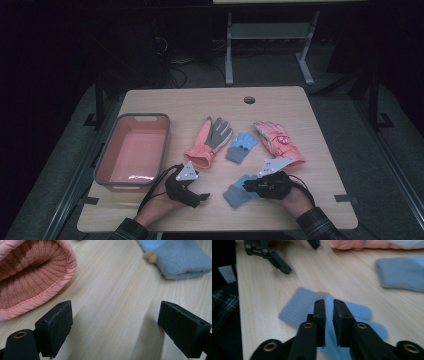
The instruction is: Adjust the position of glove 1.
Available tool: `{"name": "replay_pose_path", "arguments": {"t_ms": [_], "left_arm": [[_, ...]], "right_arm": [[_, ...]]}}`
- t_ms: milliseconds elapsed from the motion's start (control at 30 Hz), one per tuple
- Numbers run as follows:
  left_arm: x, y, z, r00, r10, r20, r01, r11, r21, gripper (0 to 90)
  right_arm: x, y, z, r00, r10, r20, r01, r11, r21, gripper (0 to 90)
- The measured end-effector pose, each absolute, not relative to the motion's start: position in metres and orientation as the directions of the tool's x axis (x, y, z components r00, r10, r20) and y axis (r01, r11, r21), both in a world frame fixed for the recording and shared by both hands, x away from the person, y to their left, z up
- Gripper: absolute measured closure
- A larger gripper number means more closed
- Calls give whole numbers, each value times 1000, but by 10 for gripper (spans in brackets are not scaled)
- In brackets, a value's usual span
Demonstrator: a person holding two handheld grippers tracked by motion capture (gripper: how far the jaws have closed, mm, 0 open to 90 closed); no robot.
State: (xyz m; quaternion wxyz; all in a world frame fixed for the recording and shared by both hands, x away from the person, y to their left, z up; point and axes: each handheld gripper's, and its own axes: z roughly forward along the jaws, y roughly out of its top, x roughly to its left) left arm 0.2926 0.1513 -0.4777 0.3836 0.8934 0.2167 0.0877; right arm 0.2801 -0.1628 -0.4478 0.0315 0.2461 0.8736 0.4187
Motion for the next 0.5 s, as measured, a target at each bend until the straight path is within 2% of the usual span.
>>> {"name": "replay_pose_path", "arguments": {"t_ms": [200, 500], "left_arm": [[293, 151, -478, 891, 454, -8, 319, -613, 723, 120], [292, 151, -478, 890, 456, -8, 320, -612, 723, 120]], "right_arm": [[277, -190, -448, -839, 523, 152, 444, 495, 747, 681], [267, -228, -456, -777, 623, 93, 473, 480, 739, 410]]}}
